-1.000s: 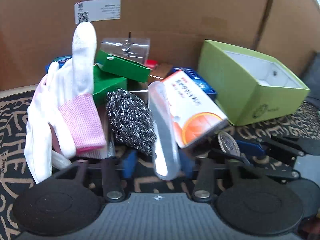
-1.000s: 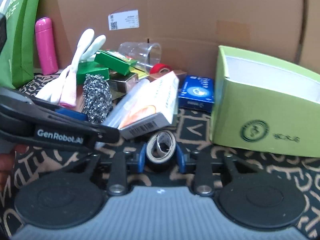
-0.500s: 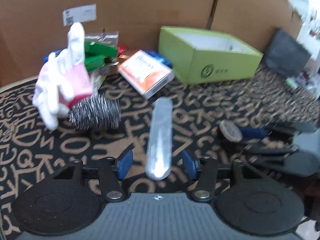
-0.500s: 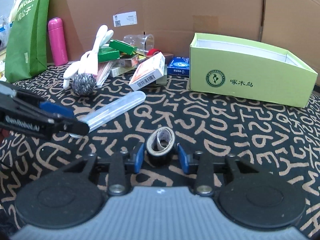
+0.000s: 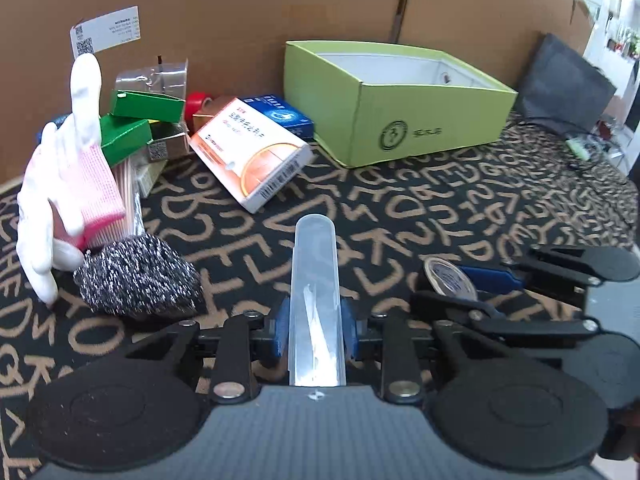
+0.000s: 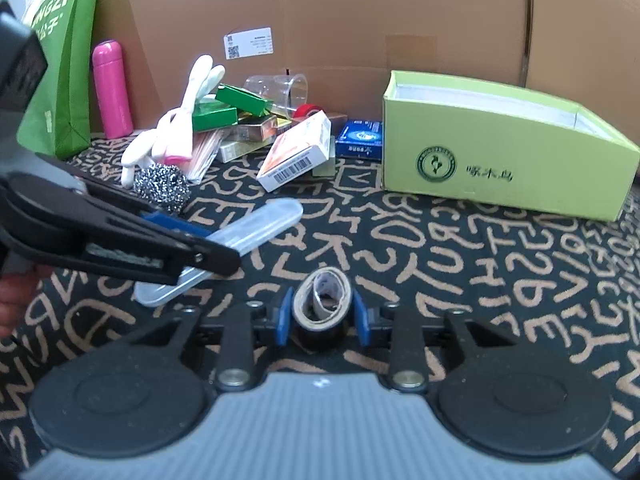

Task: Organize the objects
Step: 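Carry the tube and tape roll into the lime-green box and release both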

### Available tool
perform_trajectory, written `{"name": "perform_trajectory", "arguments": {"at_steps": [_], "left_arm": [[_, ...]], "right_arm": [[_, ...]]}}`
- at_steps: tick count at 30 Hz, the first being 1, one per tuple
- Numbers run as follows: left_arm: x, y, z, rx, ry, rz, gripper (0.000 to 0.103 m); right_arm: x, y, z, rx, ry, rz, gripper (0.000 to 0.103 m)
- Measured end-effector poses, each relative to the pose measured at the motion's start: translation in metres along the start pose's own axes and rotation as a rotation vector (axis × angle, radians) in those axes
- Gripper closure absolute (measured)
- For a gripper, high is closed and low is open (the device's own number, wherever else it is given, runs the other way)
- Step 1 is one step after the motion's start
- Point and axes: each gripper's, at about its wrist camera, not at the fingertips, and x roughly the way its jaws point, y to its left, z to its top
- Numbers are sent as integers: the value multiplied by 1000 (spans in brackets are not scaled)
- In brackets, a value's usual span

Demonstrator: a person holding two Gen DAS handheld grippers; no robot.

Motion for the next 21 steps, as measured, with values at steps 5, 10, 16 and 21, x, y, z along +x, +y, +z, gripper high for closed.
{"name": "perform_trajectory", "arguments": {"at_steps": [5, 10, 16, 21], "left_arm": [[-30, -14, 32, -4, -105, -86, 75], [-48, -38, 96, 57, -255, -126, 74], [11, -56, 176, 50, -230, -92, 75], [86, -62, 217, 46, -100, -91, 75]], "right_arm": [[-21, -16, 18, 20, -81, -1, 72], [-40, -39, 68, -45, -215, -90, 72], [-4, -84, 131, -107, -234, -230, 72], [57, -132, 155, -45, -105, -232, 72]]}}
